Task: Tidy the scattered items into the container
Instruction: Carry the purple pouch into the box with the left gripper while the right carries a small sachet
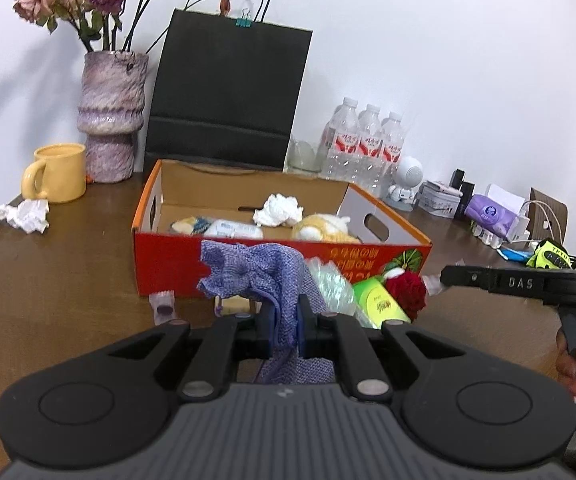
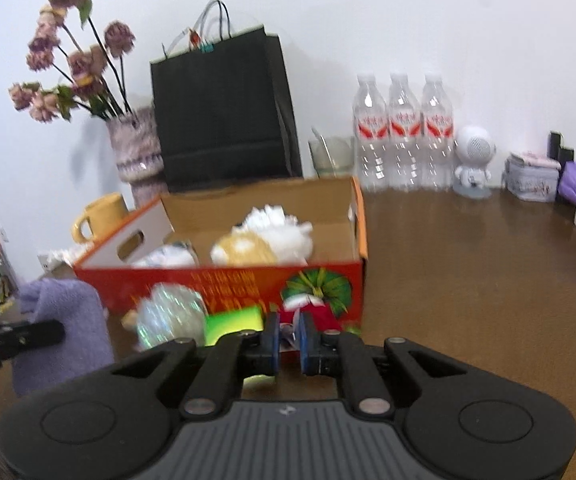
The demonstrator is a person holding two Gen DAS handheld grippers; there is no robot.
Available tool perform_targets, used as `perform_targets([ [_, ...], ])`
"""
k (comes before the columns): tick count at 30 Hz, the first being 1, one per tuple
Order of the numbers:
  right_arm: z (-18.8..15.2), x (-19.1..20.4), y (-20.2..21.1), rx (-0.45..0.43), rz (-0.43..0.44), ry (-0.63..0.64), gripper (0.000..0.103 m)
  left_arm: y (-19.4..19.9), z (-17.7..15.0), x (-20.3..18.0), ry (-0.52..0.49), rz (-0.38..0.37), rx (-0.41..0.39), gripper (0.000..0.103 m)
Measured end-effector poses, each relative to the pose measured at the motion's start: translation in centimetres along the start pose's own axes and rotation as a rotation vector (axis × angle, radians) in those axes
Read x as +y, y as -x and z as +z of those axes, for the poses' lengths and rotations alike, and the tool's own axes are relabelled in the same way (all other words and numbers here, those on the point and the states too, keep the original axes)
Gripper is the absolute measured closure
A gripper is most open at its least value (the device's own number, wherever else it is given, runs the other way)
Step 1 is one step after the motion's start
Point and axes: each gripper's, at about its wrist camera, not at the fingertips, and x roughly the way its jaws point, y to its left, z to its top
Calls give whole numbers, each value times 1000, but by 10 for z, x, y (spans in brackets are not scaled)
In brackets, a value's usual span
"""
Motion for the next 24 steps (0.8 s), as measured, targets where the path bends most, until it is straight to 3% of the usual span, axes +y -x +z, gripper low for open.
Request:
perform_targets([
  [7,43,15,-7,-104,56,24,94,-17,49,3,-24,6,-106,92],
  [12,78,21,-41,-155,71,16,94,-56,88,9,13,18,-185,92],
  [18,99,13,-104,-99,40,-5,94,-113,101,20,37,30,-109,92],
  [24,100,2,-136,-36,35,-39,94,-137,96,31,51,48,-39,92],
])
